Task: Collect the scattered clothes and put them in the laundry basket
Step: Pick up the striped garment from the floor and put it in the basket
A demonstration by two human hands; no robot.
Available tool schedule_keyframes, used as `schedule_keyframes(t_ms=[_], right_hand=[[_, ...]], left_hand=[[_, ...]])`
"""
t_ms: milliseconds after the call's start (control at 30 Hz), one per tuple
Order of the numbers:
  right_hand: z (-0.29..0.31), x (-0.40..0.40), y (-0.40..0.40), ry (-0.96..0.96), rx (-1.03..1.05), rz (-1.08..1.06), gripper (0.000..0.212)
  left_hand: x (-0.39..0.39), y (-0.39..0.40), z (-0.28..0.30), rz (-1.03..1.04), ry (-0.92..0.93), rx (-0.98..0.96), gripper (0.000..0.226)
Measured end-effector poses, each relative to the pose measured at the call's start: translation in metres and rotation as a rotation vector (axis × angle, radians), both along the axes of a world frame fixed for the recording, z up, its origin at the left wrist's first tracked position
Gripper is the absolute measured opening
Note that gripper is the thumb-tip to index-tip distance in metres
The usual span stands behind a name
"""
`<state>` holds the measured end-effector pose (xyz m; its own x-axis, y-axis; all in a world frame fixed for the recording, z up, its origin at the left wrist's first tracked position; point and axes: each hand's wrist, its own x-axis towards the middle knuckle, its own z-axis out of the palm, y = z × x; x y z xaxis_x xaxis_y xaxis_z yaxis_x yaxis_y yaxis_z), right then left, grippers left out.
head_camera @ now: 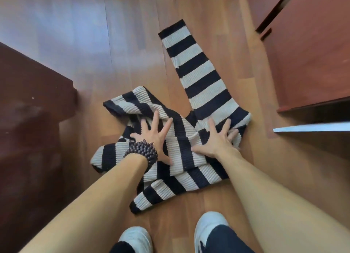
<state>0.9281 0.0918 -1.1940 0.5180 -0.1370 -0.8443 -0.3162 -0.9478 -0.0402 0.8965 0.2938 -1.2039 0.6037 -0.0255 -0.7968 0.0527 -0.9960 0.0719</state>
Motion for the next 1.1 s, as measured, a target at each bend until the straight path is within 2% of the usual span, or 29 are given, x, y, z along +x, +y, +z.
schedule_keyframes(t_ms=[100,200,267,300,367,433,500,600,767,833,967,1100], right_hand=[[-0.01,-0.014,0.015,-0.12,0.059,-0.097,0.098],[-0.009,-0.023,0.028,-0.162,0.048,-0.071,0.073],[-0.007,-0.025,0.024,-0.145,0.095,-0.087,0.066],[-0.005,-0.025,0.018,-0.143,0.132,-0.126,0.063],[0.003,-0.024,0.008,-0.141,0.211,-0.245,0.059],[0.032,-0.017,0.004,-0.153,0.273,-0.369,0.063],[0.076,-0.008,0.004,-0.228,0.343,-0.461,0.055],[0.168,0.015,0.006,-0.312,0.472,-0.527,0.032],[0.349,0.053,-0.009,-0.466,0.571,-0.527,0.032],[0.416,0.057,-0.018,-0.528,0.576,-0.535,0.037],[0.55,0.041,-0.032,-0.642,0.573,-0.58,0.063],[0.674,0.001,-0.044,-0.779,0.591,-0.719,0.053]], left_hand=[[-0.013,-0.006,-0.012,-0.026,-0.057,0.036,0.127],[-0.014,-0.012,-0.011,0.004,-0.155,-0.028,0.083],[-0.011,-0.012,-0.008,0.009,-0.198,-0.071,0.053],[-0.009,-0.012,-0.004,0.018,-0.183,-0.107,0.046],[-0.002,-0.007,0.008,0.083,-0.121,-0.211,0.042],[0.008,-0.003,0.037,0.218,-0.137,-0.289,0.048],[0.016,-0.003,0.087,0.386,-0.221,-0.334,0.052],[0.035,-0.006,0.178,0.627,-0.359,-0.39,0.048],[0.072,-0.017,0.348,0.776,-0.426,-0.573,0.045],[0.081,-0.027,0.417,0.783,-0.457,-0.639,0.041],[0.088,-0.054,0.559,0.752,-0.503,-0.738,0.043],[0.072,-0.078,0.684,0.618,-0.514,-0.83,0.041]])
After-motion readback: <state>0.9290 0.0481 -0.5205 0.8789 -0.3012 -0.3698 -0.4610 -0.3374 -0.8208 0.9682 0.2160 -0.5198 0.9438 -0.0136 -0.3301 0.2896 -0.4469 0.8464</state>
